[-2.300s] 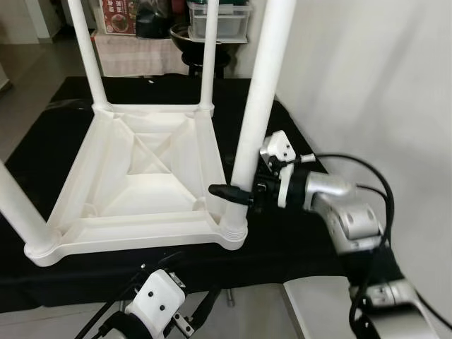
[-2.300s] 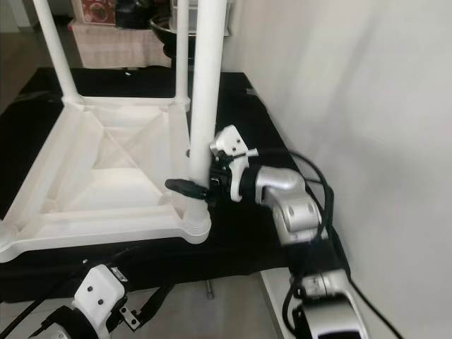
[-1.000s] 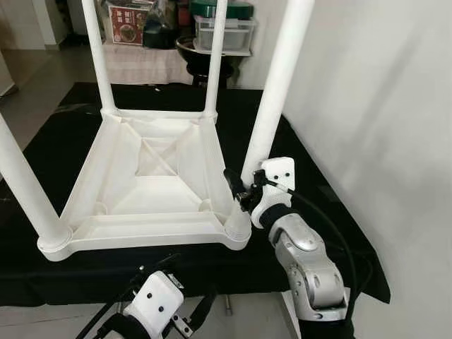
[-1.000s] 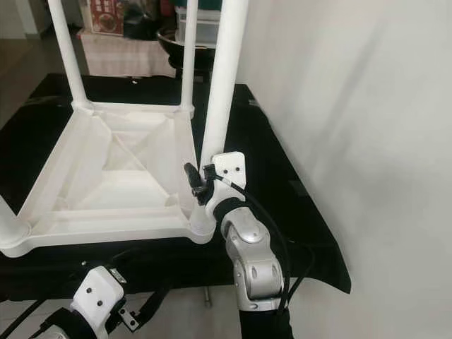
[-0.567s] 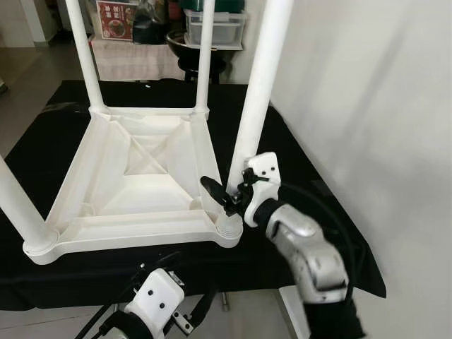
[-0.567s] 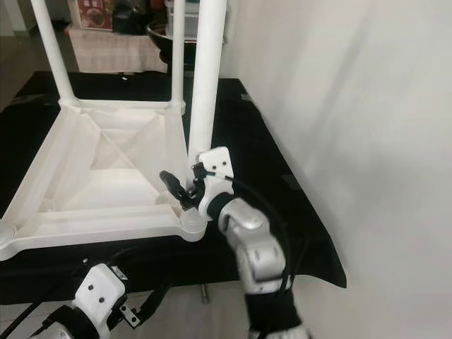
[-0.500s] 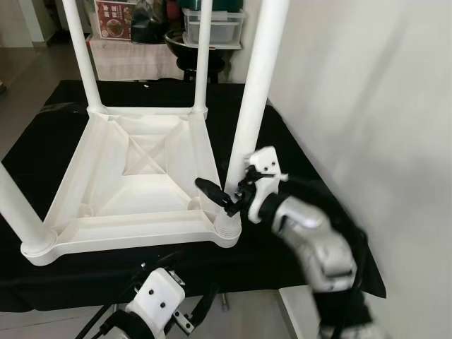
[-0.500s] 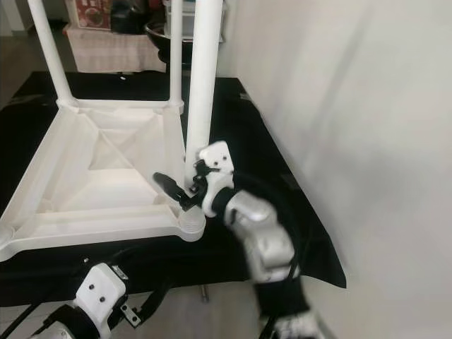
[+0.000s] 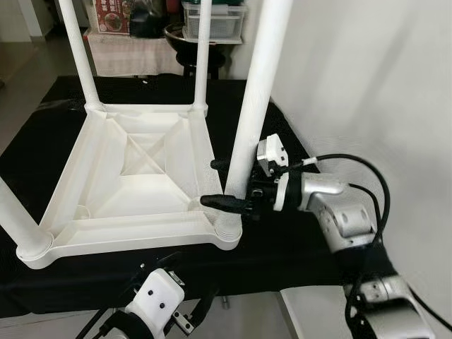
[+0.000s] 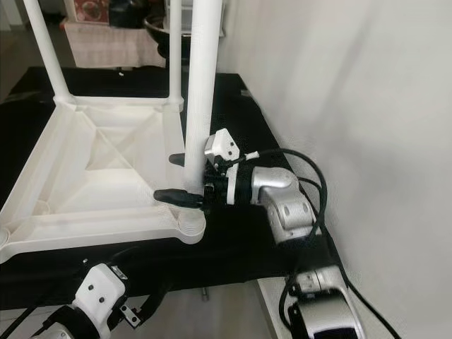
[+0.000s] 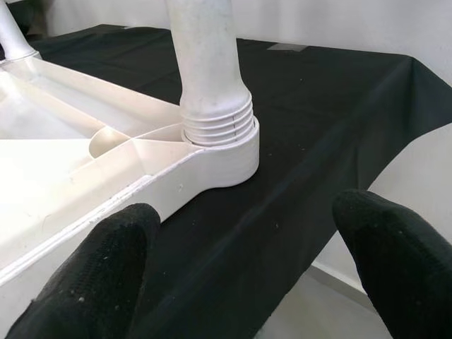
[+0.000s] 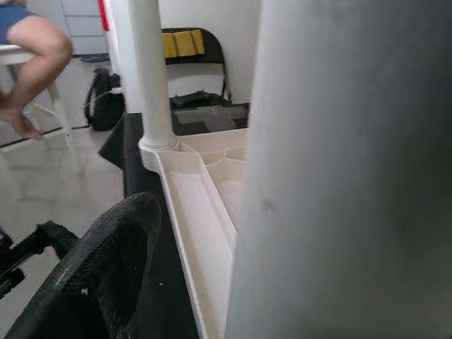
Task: Building children table
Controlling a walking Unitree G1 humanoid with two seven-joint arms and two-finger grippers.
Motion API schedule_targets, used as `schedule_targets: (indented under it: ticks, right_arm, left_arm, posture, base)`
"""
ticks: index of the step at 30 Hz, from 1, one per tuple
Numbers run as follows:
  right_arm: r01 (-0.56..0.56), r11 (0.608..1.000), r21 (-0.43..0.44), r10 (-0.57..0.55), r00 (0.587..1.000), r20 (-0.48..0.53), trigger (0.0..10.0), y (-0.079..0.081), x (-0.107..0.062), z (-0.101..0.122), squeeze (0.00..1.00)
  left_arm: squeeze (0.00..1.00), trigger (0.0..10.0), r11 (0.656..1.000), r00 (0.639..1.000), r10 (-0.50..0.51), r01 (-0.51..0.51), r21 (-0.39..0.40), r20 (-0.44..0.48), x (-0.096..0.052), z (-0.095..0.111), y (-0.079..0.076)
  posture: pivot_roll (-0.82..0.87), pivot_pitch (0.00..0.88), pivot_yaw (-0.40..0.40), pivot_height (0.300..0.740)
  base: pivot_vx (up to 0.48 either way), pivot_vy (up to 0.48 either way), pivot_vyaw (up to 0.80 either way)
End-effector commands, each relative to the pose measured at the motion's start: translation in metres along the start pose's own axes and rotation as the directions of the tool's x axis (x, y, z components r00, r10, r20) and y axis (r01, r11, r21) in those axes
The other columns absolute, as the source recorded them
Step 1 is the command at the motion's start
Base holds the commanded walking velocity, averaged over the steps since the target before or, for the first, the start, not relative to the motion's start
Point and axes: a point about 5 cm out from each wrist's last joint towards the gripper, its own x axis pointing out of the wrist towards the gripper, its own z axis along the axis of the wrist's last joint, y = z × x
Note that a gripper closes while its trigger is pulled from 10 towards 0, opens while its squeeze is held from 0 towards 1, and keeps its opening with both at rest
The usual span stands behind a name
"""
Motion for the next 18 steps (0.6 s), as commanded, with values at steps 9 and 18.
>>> schedule_targets:
  ticks: [9, 18]
  right_arm:
    - [-0.059, 0.998, 0.007, 0.059, 0.998, -0.009, 0.0, -0.003, -0.002, -0.004, 0.00]
    - [0.058, 0.997, 0.046, -0.058, 0.998, -0.005, 0.0, -0.005, -0.014, -0.016, 0.00]
  left_arm:
    - [0.00, 10.0, 1.000, 1.000, -0.008, 0.008, 0.004, -0.008, -0.003, 0.001, -0.002]
    - [0.00, 10.0, 1.000, 1.000, -0.009, 0.009, 0.000, -0.005, -0.002, 0.001, -0.004]
  posture:
    - [0.09, 0.147, -0.097, 0.740]
    - [0.08, 0.140, -0.100, 0.740]
  base:
    - [0.000, 0.000, 0.00]
    - [0.000, 0.000, 0.00]
